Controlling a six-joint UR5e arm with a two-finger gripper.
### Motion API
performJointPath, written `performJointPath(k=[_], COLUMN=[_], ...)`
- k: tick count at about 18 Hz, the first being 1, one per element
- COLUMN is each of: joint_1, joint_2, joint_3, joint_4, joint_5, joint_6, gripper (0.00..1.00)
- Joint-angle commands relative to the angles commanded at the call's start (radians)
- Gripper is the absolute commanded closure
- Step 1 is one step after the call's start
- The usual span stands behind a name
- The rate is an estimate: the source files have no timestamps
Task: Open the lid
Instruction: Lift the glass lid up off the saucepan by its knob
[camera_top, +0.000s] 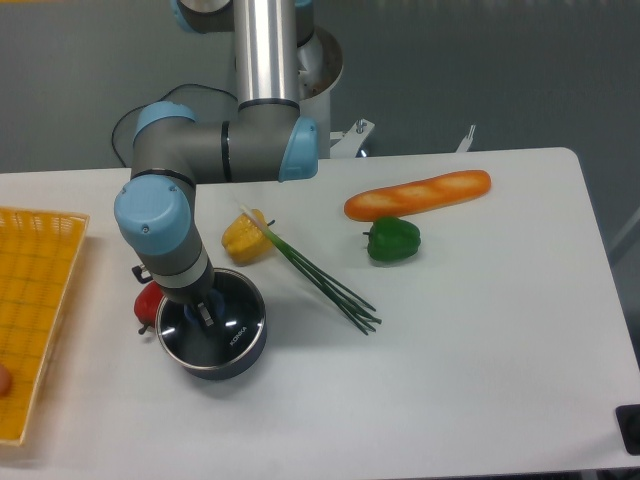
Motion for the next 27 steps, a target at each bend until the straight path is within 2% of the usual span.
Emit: performJointPath(k=[4, 12, 22, 27], joint_1=[0.011, 0.089, 0.213, 0.244], joint_2=[0.005, 0.025, 0.069, 0.072], joint_3=[0.034, 0.052, 0.054, 0.063], joint_4=[-0.077, -0.083, -0.153, -0.15], joint_5=[0.0, -0.003, -0.003, -0.011], joint_6=[0.003, 0.021, 0.156, 0.166], gripper=[0.48, 0.48, 0.48, 0.48])
